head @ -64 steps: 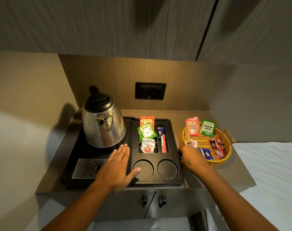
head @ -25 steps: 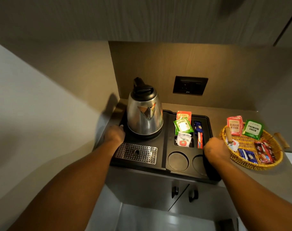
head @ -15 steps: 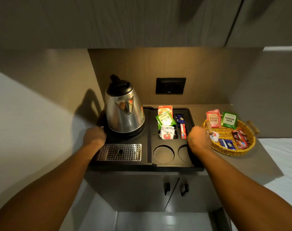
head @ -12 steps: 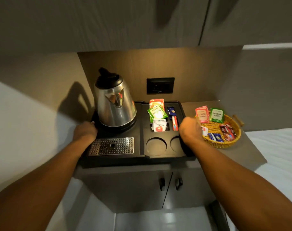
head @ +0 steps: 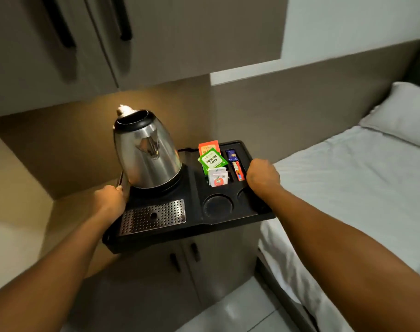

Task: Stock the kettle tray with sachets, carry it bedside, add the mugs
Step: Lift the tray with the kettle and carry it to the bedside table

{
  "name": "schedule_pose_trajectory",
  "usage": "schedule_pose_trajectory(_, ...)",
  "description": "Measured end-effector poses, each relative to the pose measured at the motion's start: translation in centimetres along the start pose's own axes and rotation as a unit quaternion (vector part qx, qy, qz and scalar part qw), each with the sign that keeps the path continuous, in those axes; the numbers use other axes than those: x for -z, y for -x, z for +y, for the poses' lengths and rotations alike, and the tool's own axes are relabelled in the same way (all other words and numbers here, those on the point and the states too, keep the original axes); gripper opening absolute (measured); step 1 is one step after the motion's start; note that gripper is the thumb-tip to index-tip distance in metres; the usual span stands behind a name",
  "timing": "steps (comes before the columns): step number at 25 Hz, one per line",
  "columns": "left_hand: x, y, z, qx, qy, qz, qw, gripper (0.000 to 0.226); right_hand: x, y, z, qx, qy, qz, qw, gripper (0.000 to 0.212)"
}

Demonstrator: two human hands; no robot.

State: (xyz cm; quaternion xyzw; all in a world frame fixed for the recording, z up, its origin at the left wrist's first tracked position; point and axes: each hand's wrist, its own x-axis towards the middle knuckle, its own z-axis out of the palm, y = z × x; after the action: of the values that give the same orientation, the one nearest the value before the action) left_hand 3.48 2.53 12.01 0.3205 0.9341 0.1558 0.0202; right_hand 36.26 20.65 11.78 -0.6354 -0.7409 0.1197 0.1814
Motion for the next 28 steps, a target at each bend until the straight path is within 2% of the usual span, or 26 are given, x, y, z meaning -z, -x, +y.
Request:
schedule_pose_trajectory(2,-1.4,3.2,5.3,-0.036,0.032,-0.009,0.999,0.038,3.8,2.1,7.1,-0.042,-0.001,0.029,0.999,0.025)
schedule_pose_trajectory(4,-2.9,7.0,11.0,-0.105,0.024,-0.026,0.994,0.038,8.3,4.8,14.4,-0.082,-0.003,0.059,0.995,0.025)
schedule_pose_trajectory(6,-4.3,12.2,17.7,-0.225,-0.003,-0.049,0.973,0.035,13.2,8.6,22.1,-0.14,0.008,0.09,0.986,0.024)
schedule_pose_trajectory(8,-5.6,17.1,24.3,-0.304,0.025,-0.062,0.95,0.038,17.7,12.4,28.9,-0.195,0.02,0.12,0.973,0.023)
schedule_pose_trajectory(14,-9.6,34.5,42.8,-0.443,0.074,-0.135,0.883,0.044,27.0,25.6,47.3,-0.382,0.078,0.183,0.902,0.024)
schedule_pose_trajectory(21,-14.1,52.1,59.1,-0.542,0.087,-0.179,0.816,0.037,34.1,33.9,63.1,-0.507,0.079,0.25,0.821,0.025)
schedule_pose_trajectory(25,-18.1,57.8,69.7,-0.578,0.088,-0.179,0.791,0.037,37.4,32.4,72.5,-0.53,0.085,0.261,0.802,0.023)
schedule_pose_trajectory(28,-22.4,61.8,81.0,-0.591,0.111,-0.192,0.775,0.039,40.6,27.8,82.1,-0.548,0.093,0.267,0.787,0.024)
